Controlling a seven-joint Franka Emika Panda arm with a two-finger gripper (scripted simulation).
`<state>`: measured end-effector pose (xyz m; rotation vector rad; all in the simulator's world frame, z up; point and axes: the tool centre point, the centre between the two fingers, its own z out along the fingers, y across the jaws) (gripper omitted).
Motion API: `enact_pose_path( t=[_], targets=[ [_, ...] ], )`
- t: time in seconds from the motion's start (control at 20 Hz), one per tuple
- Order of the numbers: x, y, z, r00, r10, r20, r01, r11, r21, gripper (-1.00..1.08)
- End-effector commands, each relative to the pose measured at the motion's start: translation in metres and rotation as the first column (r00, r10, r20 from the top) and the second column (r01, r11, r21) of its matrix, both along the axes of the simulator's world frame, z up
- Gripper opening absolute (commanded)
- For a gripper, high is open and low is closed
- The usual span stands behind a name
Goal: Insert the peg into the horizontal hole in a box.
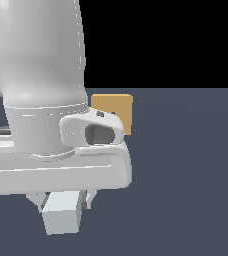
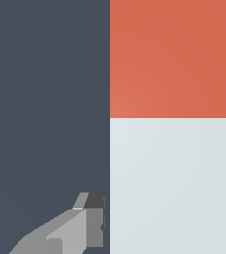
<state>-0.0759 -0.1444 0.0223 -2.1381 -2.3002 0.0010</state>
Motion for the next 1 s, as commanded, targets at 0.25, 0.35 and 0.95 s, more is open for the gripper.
enact_pose_path(
  t=[0.25, 0.35, 0.95],
  targets=[
    [0.001, 0.0, -0.001, 1.0, 0.0, 0.001, 0.0, 1.0, 0.0, -1.0],
    [0.001, 0.0, -0.001, 1.0, 0.0, 0.001, 0.0, 1.0, 0.0, -1.0],
    [0.012, 0.034, 0.008, 1.0, -0.001, 0.002, 0.001, 1.0, 0.0, -1.0]
  ],
)
